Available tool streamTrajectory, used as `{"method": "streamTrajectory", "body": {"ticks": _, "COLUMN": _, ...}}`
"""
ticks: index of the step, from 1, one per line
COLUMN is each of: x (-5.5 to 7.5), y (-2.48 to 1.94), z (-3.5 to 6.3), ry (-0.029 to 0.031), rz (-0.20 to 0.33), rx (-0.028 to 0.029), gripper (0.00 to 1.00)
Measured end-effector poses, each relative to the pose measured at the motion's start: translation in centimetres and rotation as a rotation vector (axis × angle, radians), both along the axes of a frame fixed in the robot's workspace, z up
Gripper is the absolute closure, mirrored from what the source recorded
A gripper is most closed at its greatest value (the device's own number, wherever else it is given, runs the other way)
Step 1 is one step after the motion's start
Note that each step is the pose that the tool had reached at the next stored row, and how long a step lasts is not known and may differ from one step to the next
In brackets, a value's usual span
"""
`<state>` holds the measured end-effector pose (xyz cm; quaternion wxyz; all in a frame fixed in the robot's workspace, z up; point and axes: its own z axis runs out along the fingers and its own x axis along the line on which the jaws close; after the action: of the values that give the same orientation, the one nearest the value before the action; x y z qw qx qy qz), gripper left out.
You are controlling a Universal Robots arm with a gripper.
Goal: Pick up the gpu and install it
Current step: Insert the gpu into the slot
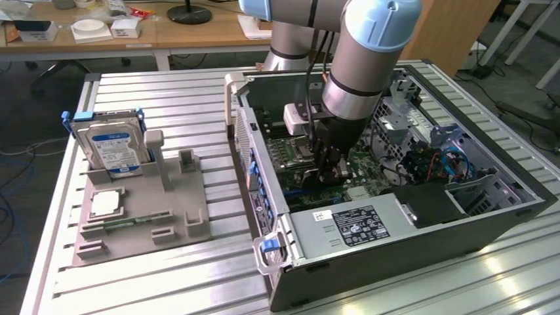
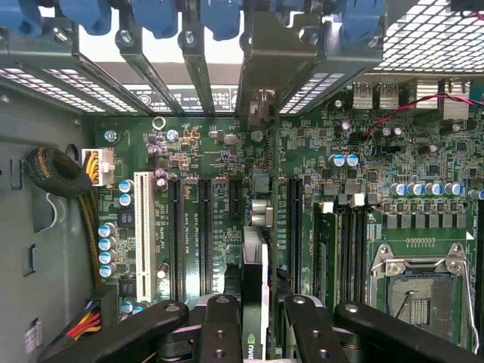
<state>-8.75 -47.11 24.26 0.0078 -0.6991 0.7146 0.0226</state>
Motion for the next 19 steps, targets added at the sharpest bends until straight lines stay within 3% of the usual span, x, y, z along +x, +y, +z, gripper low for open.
{"method": "streamTrajectory", "body": {"ticks": 10, "x": 0.00, "y": 0.20, "z": 0.00, "ry": 0.0001, "rz": 0.000, "rx": -0.0002, "gripper": 0.73}}
{"method": "streamTrajectory", "body": {"ticks": 15, "x": 0.00, "y": 0.21, "z": 0.00, "ry": 0.0005, "rz": 0.000, "rx": -0.0062, "gripper": 0.73}}
{"method": "streamTrajectory", "body": {"ticks": 19, "x": 0.00, "y": 0.22, "z": 0.00, "ry": 0.0006, "rz": 0.000, "rx": -0.0064, "gripper": 0.73}}
